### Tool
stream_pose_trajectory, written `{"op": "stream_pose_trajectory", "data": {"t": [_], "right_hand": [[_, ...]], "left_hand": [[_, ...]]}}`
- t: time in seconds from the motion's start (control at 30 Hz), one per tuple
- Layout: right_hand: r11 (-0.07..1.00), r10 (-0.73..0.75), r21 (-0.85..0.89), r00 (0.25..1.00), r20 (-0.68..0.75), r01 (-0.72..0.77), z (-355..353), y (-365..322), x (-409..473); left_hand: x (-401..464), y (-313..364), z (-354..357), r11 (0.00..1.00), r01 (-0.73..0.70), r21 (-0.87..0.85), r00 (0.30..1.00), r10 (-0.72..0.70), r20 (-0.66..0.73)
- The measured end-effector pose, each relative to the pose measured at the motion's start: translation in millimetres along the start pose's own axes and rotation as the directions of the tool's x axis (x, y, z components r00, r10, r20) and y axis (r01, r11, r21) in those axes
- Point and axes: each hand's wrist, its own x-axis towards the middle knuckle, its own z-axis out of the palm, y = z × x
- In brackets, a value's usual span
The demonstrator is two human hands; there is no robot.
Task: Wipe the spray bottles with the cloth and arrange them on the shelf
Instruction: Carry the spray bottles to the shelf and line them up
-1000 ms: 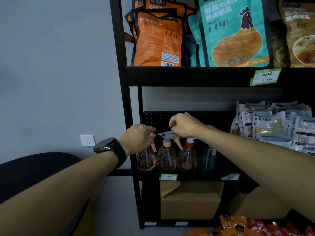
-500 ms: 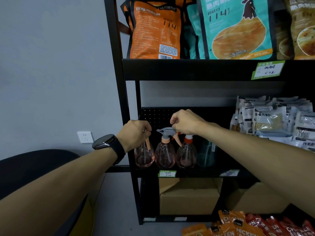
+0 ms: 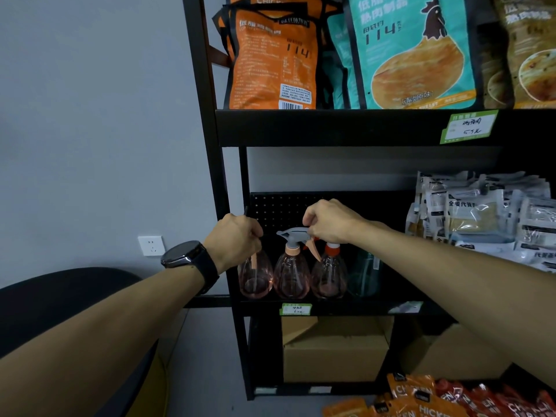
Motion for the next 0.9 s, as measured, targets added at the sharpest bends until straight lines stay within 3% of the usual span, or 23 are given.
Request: {"op": "stream_pose_trajectory", "data": {"t": [0.9], "right_hand": [[1.0, 0.007, -0.018, 1.0, -0.008, -0.007, 3.2, -2.9, -1.6]], "left_hand": [[-8.3, 5.0, -4.7, 0.998, -0.05, 0.029, 0.998, 0.051, -0.045]]}}
